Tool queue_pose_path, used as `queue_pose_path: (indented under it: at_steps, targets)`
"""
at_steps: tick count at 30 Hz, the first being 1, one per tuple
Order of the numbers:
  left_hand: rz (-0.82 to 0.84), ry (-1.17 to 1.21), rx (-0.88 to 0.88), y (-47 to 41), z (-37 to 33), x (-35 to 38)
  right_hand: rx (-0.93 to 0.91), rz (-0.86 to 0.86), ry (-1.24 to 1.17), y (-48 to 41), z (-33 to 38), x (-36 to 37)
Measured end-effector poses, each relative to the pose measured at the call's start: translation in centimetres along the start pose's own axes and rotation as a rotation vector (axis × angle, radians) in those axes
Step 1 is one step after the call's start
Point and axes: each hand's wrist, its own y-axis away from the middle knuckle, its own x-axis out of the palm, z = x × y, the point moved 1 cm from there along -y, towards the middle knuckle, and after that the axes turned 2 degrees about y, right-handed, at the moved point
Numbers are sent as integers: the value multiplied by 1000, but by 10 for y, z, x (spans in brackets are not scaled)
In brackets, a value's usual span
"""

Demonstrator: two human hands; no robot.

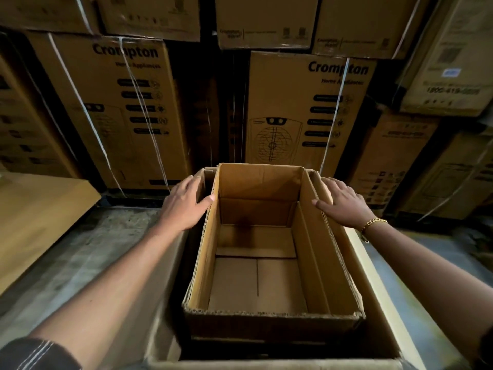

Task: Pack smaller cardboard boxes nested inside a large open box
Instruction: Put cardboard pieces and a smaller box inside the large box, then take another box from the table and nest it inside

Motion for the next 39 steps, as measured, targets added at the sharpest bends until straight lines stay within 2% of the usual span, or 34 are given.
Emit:
queue_pose_path:
  at_steps: [7, 17, 23, 26, 32, 39]
  targets:
    - [-101, -29, 73, 79, 6, -59, -131, -106, -4, 58, 43, -22]
    - [-290, -26, 10, 145, 74, -160, -392, -104, -25, 61, 187, -45]
    - [-385, -8, -98, 187, 180, -227, -485, -64, -171, 56, 339, -34]
    - [-405, 128, -195, 208, 249, -270, -516, -27, -297, 63, 432, -17]
    - [-500, 404, -346, 254, 390, -358, -598, 174, -590, 78, 608, 23]
    - [-606, 571, -430, 300, 524, -421, -620, 334, -795, 93, 759, 83]
